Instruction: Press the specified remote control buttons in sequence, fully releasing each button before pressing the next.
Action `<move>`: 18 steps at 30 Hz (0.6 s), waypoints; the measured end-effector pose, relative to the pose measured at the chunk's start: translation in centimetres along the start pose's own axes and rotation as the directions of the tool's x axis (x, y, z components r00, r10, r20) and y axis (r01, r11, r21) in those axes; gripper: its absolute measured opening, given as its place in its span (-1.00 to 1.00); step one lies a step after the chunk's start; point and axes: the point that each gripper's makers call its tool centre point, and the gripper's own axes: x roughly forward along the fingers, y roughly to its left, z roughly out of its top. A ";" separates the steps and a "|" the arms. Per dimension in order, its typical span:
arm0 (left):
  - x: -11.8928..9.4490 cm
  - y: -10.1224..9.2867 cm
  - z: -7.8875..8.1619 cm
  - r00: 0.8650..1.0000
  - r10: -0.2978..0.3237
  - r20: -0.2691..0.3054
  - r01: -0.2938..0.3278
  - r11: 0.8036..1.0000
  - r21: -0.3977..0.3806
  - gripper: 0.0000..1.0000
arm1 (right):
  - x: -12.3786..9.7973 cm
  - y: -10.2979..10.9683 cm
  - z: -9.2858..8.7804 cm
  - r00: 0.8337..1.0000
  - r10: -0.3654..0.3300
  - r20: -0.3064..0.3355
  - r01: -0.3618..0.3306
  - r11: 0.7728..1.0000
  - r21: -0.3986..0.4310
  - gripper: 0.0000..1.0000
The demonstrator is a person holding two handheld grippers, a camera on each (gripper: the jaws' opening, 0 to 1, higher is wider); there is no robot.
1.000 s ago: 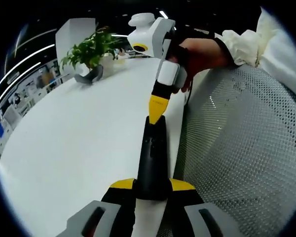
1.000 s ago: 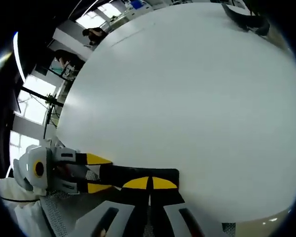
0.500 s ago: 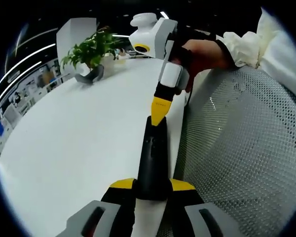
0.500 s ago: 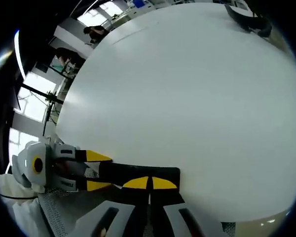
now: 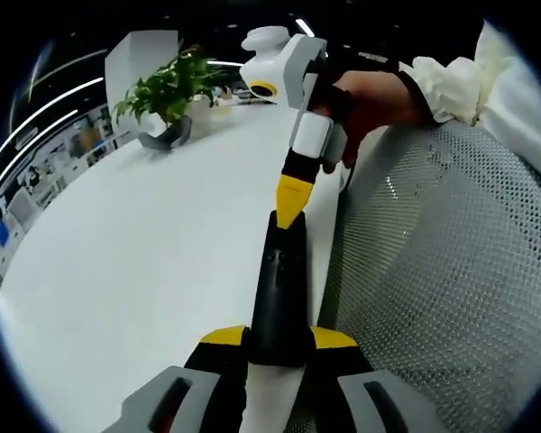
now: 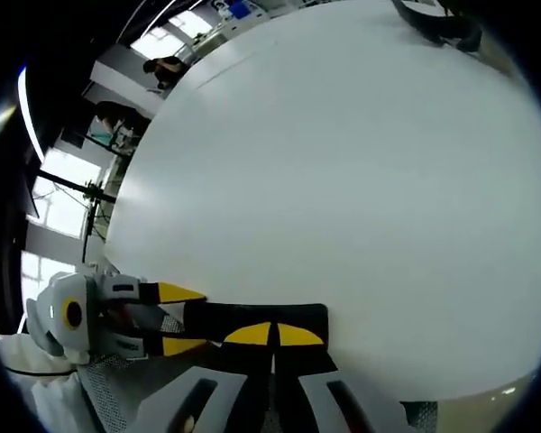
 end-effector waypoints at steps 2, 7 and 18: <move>0.0 0.0 0.0 1.000 0.001 -0.001 -0.001 1.000 0.004 -0.51 | -0.1 0.0 0.0 1.000 -0.013 0.009 0.013 1.000 -0.009 -1.00; -0.1 0.0 0.0 1.000 0.002 -0.001 -0.002 1.000 0.001 -0.51 | -0.3 -0.3 0.2 1.000 -0.019 0.022 0.018 1.000 0.011 -1.00; 0.0 -0.3 0.1 1.000 -0.013 0.003 0.013 0.999 0.046 -0.53 | -0.5 -0.4 0.4 1.000 -0.004 0.005 0.004 0.999 0.050 -1.00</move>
